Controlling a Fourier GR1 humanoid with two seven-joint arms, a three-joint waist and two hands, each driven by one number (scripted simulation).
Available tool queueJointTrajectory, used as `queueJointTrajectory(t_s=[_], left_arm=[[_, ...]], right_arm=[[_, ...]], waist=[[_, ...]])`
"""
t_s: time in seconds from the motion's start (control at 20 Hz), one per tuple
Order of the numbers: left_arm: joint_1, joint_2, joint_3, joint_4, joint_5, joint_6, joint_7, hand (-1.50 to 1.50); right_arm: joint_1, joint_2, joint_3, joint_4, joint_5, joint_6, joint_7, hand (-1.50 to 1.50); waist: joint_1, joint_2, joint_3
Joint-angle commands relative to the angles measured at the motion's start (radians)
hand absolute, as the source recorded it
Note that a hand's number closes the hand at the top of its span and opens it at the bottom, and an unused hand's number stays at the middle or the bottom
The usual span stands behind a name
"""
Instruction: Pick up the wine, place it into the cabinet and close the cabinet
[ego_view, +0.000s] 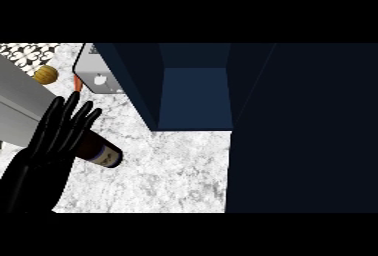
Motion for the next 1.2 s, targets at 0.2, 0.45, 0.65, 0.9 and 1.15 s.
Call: queueJointTrajectory(t_s=[0.2,0.45,0.65,0.9,1.15], left_arm=[[0.007,0.005,-0.009,-0.204,0.221,0.066,0.304,-1.5],[-0.043,-0.028,-0.069,-0.233,0.147,0.151,0.364,-1.5],[-0.12,0.022,0.019,-0.34,0.238,0.219,0.517,-1.5],[-0.097,-0.02,-0.033,-0.355,0.155,0.257,0.498,-1.5],[-0.131,0.023,0.039,-0.385,0.171,0.304,0.581,-1.5]], right_arm=[[0.073,-0.035,0.048,-0.145,-0.071,0.057,0.146,-1.5],[0.068,-0.02,0.083,-0.287,-0.068,0.01,0.308,-1.5],[0.018,-0.011,0.082,-0.32,-0.062,-0.023,0.382,-1.5],[-0.031,-0.034,0.002,-0.304,-0.116,0.005,0.396,-1.5],[-0.073,-0.021,0.037,-0.356,-0.074,-0.04,0.489,-1.5]], waist=[[0.008,0.002,-0.001],[0.006,0.002,-0.002],[0.006,0.002,-0.002],[0.008,0.002,-0.001],[0.008,0.001,-0.001]])
